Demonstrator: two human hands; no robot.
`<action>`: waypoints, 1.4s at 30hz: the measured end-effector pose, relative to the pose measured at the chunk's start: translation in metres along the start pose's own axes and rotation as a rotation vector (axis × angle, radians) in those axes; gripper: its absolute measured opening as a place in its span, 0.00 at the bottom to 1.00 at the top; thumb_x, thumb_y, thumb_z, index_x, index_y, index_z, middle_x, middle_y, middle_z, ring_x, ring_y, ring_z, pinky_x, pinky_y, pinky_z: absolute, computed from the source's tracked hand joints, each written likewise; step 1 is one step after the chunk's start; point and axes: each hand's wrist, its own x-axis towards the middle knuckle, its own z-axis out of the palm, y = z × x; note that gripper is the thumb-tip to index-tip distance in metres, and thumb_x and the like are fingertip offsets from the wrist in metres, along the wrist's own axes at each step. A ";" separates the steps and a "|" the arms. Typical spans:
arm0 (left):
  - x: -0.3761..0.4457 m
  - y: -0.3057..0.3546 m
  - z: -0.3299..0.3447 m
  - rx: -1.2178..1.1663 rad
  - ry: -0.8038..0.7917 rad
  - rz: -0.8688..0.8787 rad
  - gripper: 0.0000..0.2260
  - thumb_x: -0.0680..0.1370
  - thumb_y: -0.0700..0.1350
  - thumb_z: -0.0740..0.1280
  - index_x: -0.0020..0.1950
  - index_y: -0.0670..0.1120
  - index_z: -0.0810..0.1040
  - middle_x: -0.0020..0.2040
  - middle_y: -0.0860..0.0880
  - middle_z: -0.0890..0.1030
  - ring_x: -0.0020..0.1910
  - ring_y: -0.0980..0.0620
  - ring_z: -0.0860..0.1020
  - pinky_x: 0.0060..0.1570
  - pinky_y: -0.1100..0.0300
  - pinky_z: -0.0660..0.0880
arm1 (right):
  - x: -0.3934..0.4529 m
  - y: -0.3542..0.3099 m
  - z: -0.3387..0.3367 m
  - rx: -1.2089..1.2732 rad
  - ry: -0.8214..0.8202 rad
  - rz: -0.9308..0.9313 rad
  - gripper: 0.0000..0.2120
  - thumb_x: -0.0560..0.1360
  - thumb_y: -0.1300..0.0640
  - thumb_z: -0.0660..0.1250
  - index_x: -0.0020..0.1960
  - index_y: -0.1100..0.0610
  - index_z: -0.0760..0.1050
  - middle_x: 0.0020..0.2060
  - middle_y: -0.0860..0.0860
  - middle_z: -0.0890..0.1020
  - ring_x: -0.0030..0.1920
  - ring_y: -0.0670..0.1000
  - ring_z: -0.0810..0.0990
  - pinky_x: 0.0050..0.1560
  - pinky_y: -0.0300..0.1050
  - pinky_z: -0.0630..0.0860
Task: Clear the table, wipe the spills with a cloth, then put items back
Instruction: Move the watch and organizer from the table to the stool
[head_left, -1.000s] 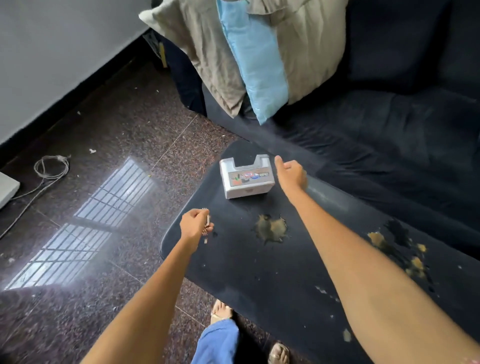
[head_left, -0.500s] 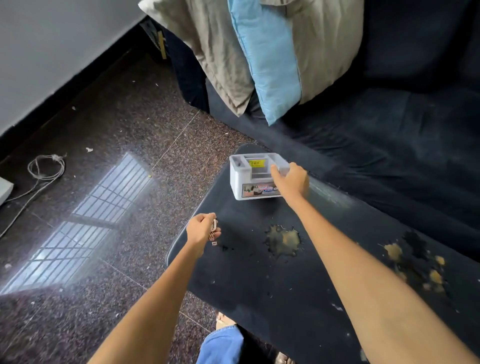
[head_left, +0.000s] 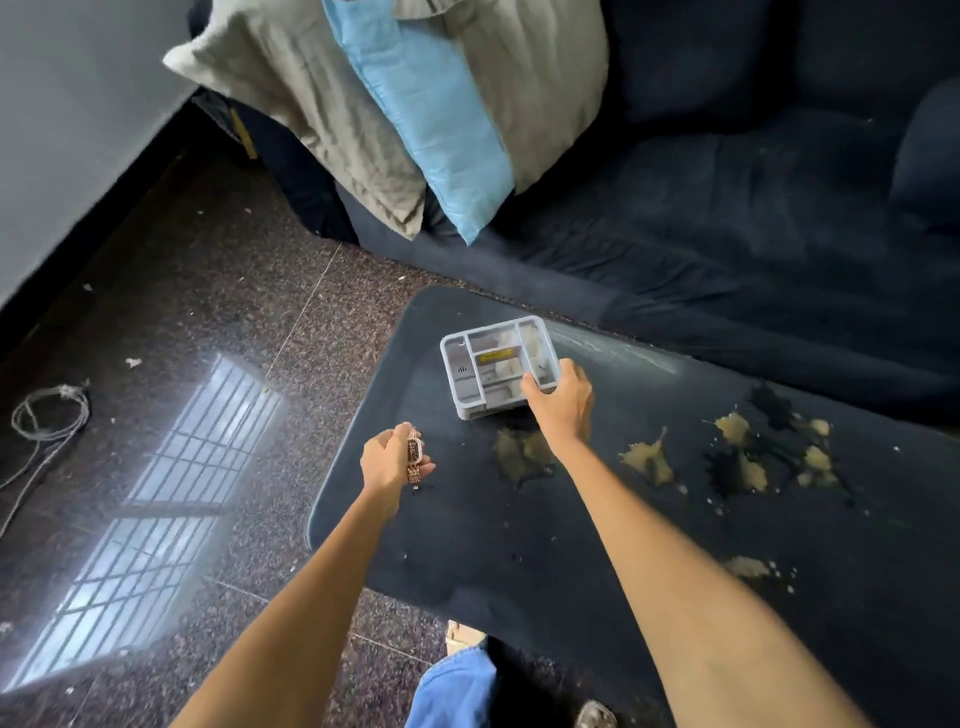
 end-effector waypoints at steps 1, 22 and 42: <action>-0.008 -0.001 0.006 0.002 0.003 0.008 0.10 0.80 0.43 0.60 0.43 0.38 0.74 0.35 0.43 0.74 0.30 0.49 0.73 0.22 0.64 0.77 | -0.006 0.006 -0.011 0.018 0.027 0.015 0.13 0.71 0.54 0.69 0.40 0.59 0.66 0.40 0.56 0.74 0.41 0.51 0.68 0.39 0.43 0.61; -0.320 -0.197 0.346 0.390 -0.418 0.060 0.07 0.78 0.40 0.62 0.41 0.39 0.73 0.32 0.44 0.73 0.16 0.53 0.75 0.17 0.67 0.72 | -0.204 0.352 -0.435 -0.008 0.481 0.503 0.16 0.69 0.54 0.71 0.43 0.67 0.73 0.41 0.62 0.78 0.44 0.63 0.77 0.42 0.50 0.70; -0.412 -0.245 0.596 0.558 -0.627 0.122 0.06 0.75 0.33 0.62 0.41 0.36 0.77 0.39 0.39 0.75 0.26 0.47 0.74 0.22 0.62 0.75 | -0.100 0.508 -0.626 0.577 0.635 1.075 0.38 0.70 0.50 0.73 0.68 0.68 0.58 0.63 0.64 0.71 0.62 0.62 0.73 0.56 0.52 0.73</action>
